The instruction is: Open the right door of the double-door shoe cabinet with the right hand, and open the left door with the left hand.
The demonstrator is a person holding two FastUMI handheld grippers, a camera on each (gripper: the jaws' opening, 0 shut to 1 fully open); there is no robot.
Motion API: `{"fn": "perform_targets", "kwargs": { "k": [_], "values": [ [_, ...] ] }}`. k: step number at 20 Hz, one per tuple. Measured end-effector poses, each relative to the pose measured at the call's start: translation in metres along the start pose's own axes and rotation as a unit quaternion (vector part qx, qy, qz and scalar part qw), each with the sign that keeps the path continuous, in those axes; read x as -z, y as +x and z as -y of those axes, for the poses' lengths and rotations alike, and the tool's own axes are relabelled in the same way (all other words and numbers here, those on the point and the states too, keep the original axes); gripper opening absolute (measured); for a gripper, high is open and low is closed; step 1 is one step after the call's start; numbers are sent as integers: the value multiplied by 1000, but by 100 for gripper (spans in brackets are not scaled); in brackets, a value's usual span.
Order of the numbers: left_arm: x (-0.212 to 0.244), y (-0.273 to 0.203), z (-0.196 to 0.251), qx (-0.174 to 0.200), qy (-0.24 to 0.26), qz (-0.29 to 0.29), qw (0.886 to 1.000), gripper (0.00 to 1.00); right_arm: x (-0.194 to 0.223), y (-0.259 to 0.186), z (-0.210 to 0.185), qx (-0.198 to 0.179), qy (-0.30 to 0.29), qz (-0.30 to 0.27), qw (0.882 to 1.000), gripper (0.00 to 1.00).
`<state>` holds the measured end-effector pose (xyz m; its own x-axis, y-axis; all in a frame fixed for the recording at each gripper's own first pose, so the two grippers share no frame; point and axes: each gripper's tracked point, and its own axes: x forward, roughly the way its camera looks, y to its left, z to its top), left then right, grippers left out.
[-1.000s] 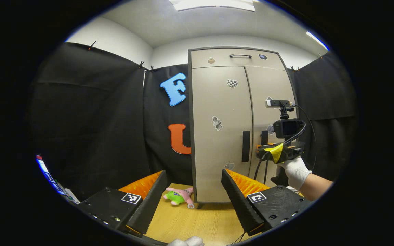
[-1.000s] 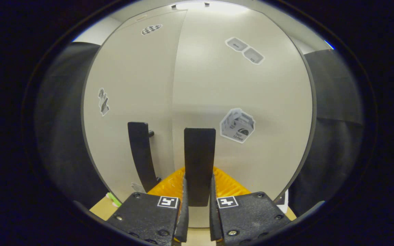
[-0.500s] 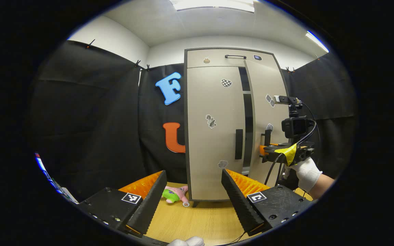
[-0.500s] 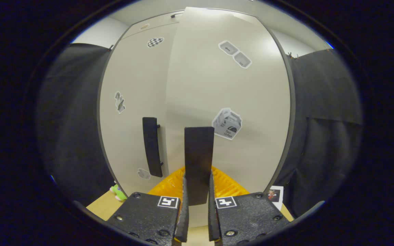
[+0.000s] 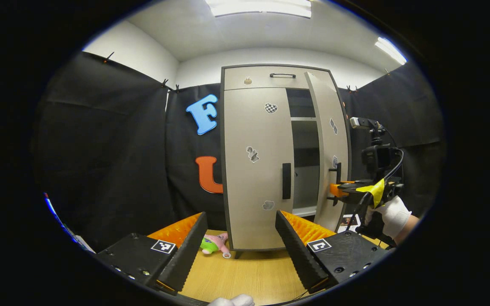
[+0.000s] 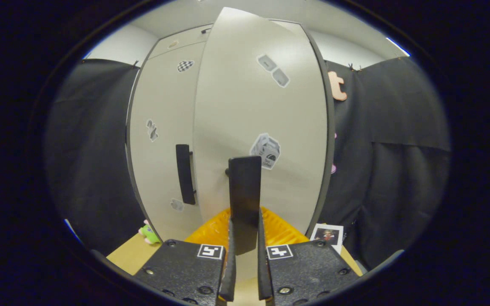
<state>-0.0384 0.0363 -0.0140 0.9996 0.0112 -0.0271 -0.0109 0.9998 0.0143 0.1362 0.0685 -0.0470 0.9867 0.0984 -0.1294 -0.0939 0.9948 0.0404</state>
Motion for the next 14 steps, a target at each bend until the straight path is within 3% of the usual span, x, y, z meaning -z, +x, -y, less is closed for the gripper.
{"fn": "perform_targets", "kwargs": {
  "k": [5, 14],
  "values": [
    [1, -6, 27, 21, -3, 5, 1000, 96, 6, -30, 33, 23, 2, 4, 1000, 23],
    [-5, 4, 82, 40, -12, 3, 999, 96, 10, -59, 96, 15, 22, -11, 1000, 12]
  ]
}}
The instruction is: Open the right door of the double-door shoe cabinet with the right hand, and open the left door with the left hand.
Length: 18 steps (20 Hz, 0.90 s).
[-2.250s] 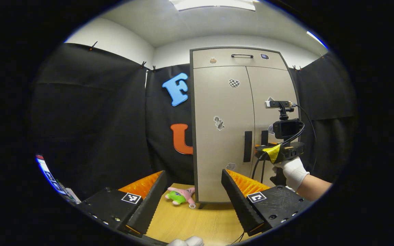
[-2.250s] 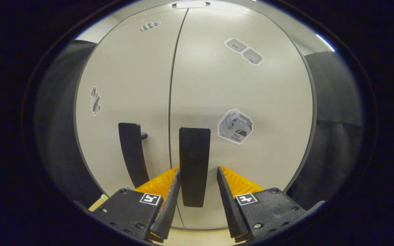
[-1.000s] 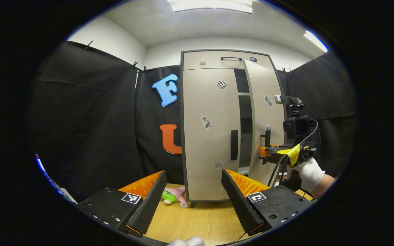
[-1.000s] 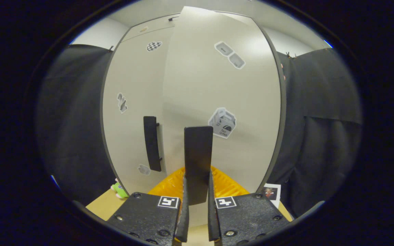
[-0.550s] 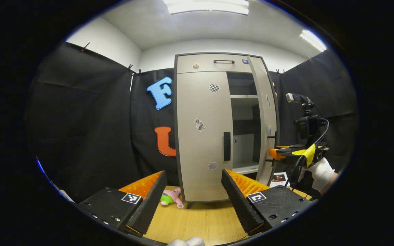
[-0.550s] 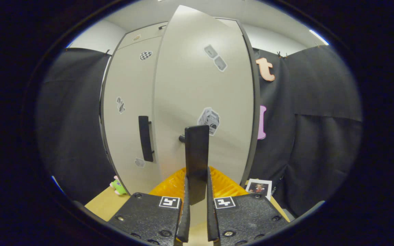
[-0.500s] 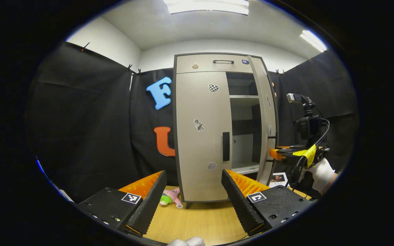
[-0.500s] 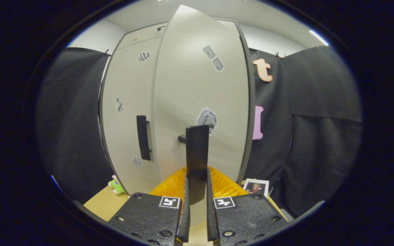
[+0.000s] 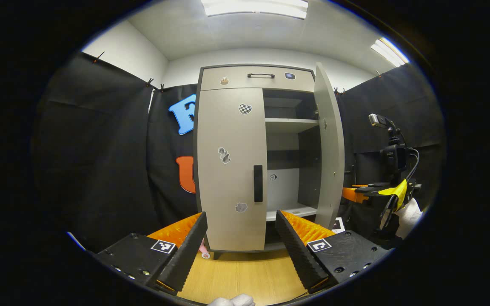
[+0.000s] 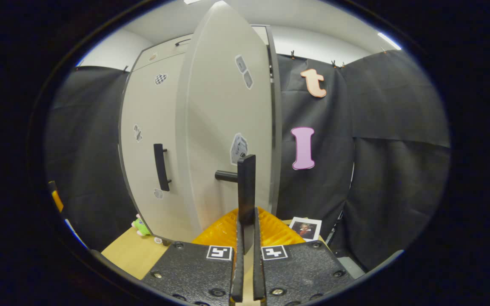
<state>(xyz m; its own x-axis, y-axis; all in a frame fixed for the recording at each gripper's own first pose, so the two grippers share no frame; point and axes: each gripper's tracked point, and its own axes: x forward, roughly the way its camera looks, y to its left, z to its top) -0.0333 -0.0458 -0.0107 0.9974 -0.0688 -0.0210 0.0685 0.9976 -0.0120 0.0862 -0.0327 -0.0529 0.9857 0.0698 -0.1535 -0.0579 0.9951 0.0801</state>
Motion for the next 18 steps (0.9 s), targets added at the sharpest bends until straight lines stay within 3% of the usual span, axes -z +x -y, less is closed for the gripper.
{"fn": "perform_targets", "kwargs": {
  "k": [2, 8, 12, 18],
  "values": [
    [-3, 1, 12, 0, 2, 1, 1000, 96, 0, -2, 18, 1, -12, 3, 1000, 6],
    [-2, 1, 55, 3, -3, -6, 1000, 96, -2, 0, 76, 12, -24, 6, 1000, 4],
    [-2, 4, 67, -7, -5, -10, 1000, 96, -4, 2, 80, -29, -4, -3, 1000, 4],
    [-4, 1, 68, -29, 7, -13, 999, 96, -3, 2, 81, -33, -15, -2, 999, 4]
  ]
}}
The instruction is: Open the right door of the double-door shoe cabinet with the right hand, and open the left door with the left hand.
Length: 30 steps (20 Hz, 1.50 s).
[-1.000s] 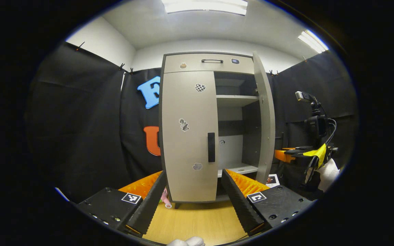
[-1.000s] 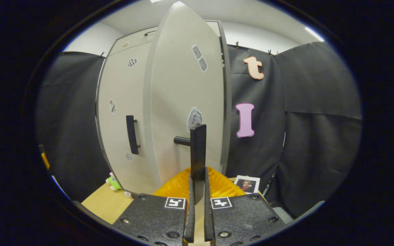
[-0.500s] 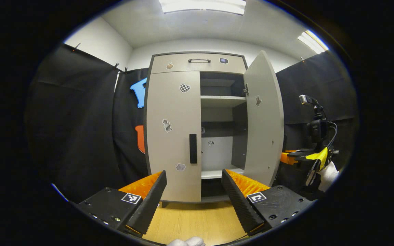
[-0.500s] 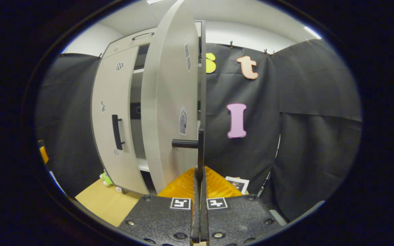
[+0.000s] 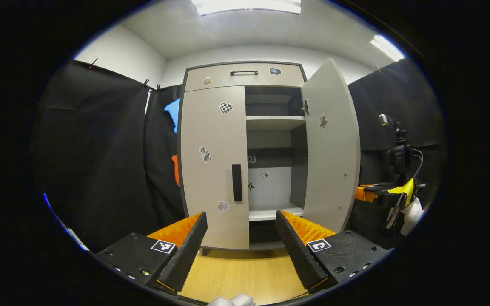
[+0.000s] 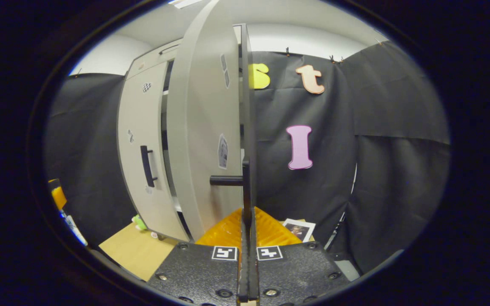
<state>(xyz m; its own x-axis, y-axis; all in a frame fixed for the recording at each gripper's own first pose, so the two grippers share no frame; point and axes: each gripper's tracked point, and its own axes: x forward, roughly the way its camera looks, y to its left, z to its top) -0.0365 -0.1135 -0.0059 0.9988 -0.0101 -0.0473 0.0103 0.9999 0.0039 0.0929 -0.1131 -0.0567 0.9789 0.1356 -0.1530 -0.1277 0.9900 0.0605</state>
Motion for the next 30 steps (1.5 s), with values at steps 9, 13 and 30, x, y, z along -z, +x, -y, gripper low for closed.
{"fn": "perform_targets", "kwargs": {
  "k": [9, 13, 30],
  "values": [
    [-2, 9, -21, -16, 7, 3, 1000, 96, -13, -62, 16, 46, -34, 15, 998, 32],
    [-2, 20, -39, -20, 15, 4, 1000, 96, -20, -97, -1, 55, -34, 36, 997, 77],
    [20, 128, -49, 56, -4, 3, 998, 96, -4, -125, -101, 77, 23, 41, 996, 92]
  ]
}}
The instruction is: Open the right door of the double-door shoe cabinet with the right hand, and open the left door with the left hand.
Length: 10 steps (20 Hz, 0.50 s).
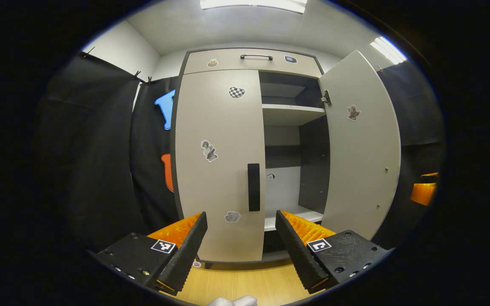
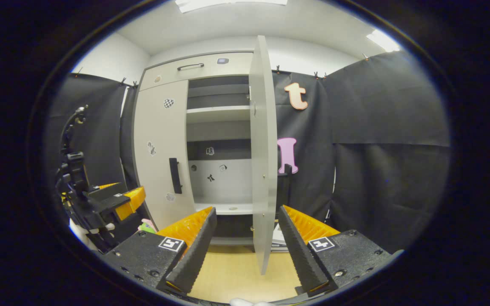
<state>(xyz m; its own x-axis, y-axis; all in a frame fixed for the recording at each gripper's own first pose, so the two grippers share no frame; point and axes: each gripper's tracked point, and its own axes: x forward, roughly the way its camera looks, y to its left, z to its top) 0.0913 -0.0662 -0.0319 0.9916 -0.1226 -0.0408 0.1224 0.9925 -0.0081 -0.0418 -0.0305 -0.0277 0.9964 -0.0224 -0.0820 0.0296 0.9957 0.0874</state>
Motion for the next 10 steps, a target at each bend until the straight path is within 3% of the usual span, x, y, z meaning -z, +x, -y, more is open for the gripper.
{"fn": "perform_targets", "kwargs": {
  "k": [5, 10],
  "values": [
    [8, 62, 15, 22, 4, 0, 1000, 96, -1, -4, 4, 34, -10, -1, 999, 92],
    [15, 128, 21, 21, 4, -4, 1000, 96, 3, -7, 14, 64, -17, -14, 998, 92]
  ]
}}
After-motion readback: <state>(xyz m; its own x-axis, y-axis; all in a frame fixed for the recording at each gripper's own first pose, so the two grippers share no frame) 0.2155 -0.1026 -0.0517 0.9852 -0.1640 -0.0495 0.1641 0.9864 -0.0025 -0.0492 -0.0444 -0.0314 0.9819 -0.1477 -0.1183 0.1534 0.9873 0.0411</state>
